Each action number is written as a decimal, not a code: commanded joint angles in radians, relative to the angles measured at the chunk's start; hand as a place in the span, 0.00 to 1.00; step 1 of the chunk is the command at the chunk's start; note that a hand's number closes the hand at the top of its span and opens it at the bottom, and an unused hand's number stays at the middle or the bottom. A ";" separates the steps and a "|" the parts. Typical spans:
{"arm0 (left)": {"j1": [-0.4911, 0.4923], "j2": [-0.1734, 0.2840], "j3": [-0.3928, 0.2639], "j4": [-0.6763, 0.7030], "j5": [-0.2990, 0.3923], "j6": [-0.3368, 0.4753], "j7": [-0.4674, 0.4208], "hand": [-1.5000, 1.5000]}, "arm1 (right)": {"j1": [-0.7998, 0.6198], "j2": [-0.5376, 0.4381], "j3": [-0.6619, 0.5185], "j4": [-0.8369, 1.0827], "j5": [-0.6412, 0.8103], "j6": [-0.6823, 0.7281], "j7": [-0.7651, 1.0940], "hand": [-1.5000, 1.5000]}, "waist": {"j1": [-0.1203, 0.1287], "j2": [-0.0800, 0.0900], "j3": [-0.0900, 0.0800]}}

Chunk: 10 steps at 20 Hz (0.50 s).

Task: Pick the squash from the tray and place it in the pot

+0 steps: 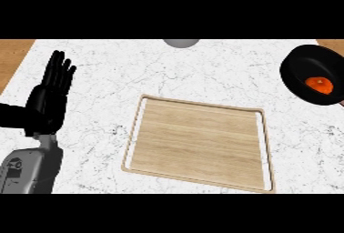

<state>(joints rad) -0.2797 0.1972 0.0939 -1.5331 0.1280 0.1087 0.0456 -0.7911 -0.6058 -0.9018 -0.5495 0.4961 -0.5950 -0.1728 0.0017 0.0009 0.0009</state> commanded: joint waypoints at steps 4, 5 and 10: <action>0.009 -0.012 -0.009 -0.031 -0.022 0.019 0.020 0.50 | 0.206 -0.008 -0.038 -0.169 -0.155 0.114 -0.055 0.00 | -0.013 -0.005 -0.001; 0.014 0.015 0.033 0.004 0.015 -0.024 -0.011 0.50 | 0.223 -0.009 -0.057 -0.161 -0.187 0.098 -0.092 0.00 | -0.008 -0.002 -0.001; 0.028 -0.014 0.013 0.000 0.004 -0.020 -0.024 0.50 | 0.376 -0.023 -0.054 -0.328 -0.255 0.192 -0.031 0.00 | -0.012 -0.004 -0.002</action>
<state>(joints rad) -0.2626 0.1986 0.1098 -1.5428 0.1295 0.0978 0.0474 -0.5176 -0.6218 -0.9547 -0.7788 0.2925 -0.4529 -0.2246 -0.0087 -0.0026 -0.0002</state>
